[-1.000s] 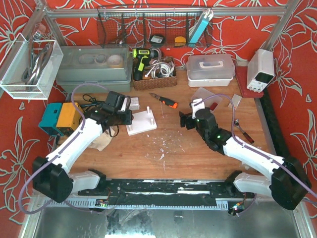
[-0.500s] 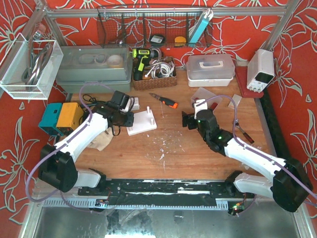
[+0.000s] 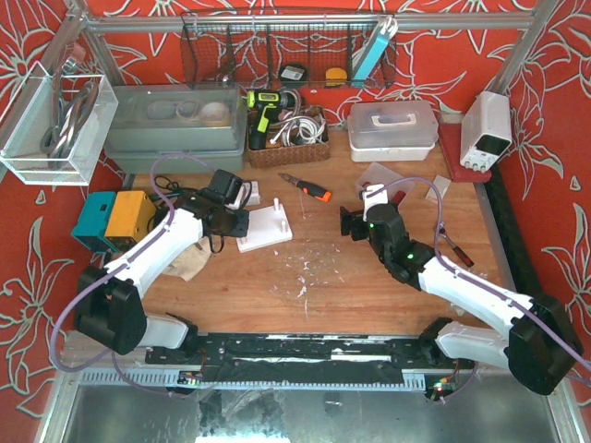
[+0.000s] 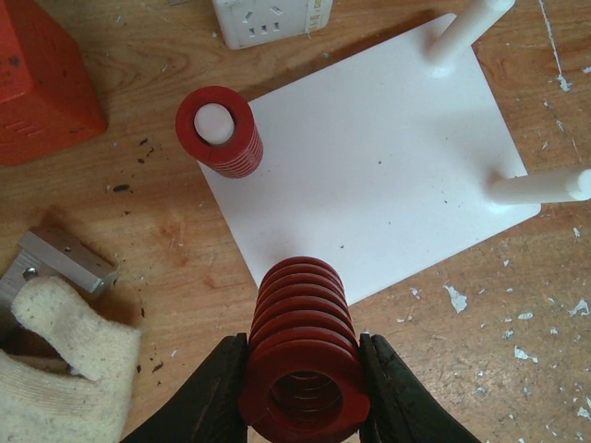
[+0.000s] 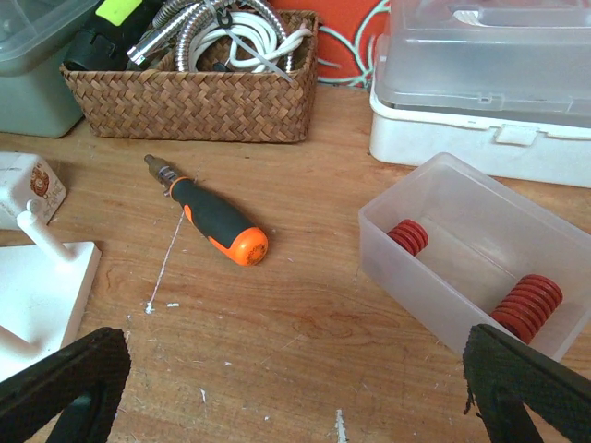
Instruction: Install the large spring
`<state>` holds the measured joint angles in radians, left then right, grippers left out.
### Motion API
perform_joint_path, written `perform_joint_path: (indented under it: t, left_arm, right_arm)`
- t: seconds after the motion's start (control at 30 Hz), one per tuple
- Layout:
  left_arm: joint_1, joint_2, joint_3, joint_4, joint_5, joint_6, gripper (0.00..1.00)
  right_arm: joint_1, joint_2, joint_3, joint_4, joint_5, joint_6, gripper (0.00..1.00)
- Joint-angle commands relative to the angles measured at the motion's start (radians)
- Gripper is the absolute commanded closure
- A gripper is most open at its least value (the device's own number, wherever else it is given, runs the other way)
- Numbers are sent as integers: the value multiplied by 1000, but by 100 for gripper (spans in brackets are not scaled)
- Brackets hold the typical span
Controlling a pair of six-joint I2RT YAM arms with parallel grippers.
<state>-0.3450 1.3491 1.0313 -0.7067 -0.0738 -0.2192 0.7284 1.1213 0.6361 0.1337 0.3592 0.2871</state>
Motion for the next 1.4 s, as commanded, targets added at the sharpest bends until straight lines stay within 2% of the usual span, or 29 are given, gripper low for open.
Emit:
perform_joint_path:
  t: [0.0,0.7,1.1,1.17,1.27,1.37]
  left_arm:
    - [7,17,15,-10,-12,19,100]
    - [6,10,54,-65,23,38,100]
    - [7,78,32,-12,31,41,96]
    - [6,87,29,1,34,40,92]
    - [6,104,27,11,35,41,80]
    - [6,112,26,19,34,41,63]
  right_arm:
    - [-4,-14,-17,-14,25,7,1]
    - [-5,-8,-17,-13,24,2,1]
    - [-6,-22,-22,-11,29,-4,1]
    - [-6,-23,-22,-12,29,-4,1]
    - [-6,-23,-21,-13,28,-5,1]
    - [-6,-22,-21,-12,32,-5,1]
